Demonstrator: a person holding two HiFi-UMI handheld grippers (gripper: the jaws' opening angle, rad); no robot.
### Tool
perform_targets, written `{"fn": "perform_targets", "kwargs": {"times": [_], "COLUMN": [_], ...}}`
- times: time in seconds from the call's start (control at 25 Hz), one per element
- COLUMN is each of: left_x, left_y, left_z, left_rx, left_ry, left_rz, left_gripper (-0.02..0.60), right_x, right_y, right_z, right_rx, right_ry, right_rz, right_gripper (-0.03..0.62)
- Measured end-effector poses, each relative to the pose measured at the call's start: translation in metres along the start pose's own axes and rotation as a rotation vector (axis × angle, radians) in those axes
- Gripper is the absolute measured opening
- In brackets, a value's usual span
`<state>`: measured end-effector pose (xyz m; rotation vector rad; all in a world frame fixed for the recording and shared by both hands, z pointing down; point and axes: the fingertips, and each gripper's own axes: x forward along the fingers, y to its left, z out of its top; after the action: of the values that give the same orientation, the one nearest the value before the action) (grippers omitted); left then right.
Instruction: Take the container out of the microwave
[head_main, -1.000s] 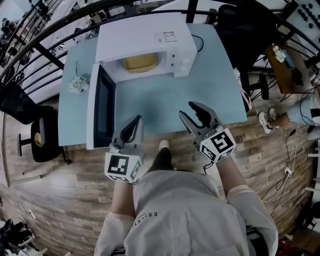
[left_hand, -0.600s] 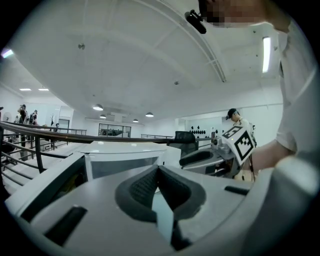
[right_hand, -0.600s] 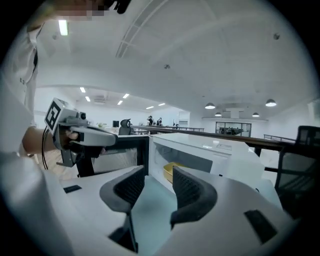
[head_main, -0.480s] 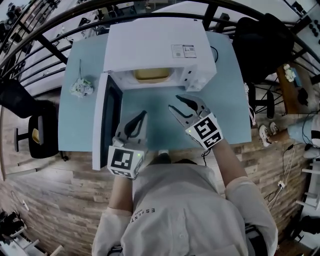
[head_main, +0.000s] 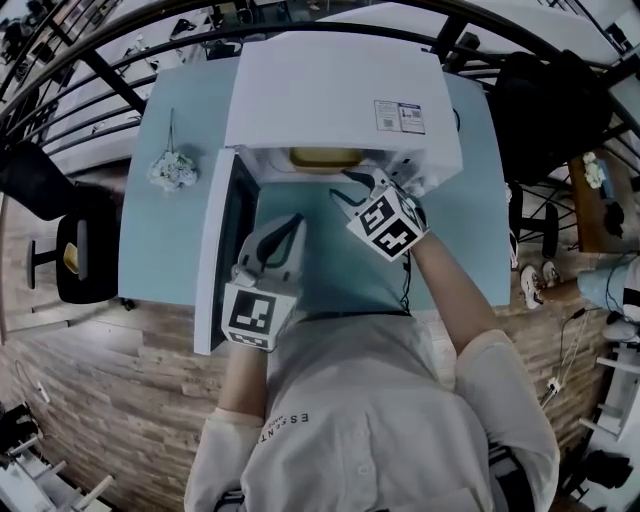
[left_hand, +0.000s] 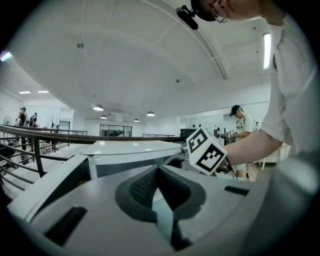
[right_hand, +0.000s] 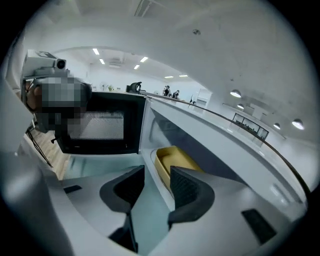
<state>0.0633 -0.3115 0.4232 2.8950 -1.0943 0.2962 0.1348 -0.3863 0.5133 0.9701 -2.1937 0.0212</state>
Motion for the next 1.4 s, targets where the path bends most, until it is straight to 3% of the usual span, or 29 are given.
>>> {"fn": "perform_targets", "kwargs": {"times": [0.16,0.68,0.84,1.0,1.4], "left_x": [0.005,0.01,0.01,0.01,0.005], "left_y": [0.006,0.021,0.02,0.019,0.012], "left_z": [0.003,-0.005,-0.006,-0.001,0.007], "left_rx": [-0.044,-0.031,-0.035,-0.072,-0.025], "left_ry": [-0.007,0.007,0.008,0.002,-0.01], "left_rz": [0.01,0.015,-0.001,-0.002,0.008], "left_gripper": [-0.006,-0.006,-0.006,-0.006,-0.006], "right_x": [0.029,0.086,0.09,0.09,0.072], "right_y": [-0.011,-0.019,-0.021,-0.021,-0.014], "right_z": [-0.007,-0.036,-0.039,-0.038,-0.035], "right_rx": [-0.064,-0.228,-0.309,-0.381,-0.321], "right_ry": [0.077,0.242,0.275,0.299,0.25], "right_rz": [0.019,0.053,0.024,0.025,0.087], "right_gripper": [0.17,0.167,0.072,0.049,0.034]}}
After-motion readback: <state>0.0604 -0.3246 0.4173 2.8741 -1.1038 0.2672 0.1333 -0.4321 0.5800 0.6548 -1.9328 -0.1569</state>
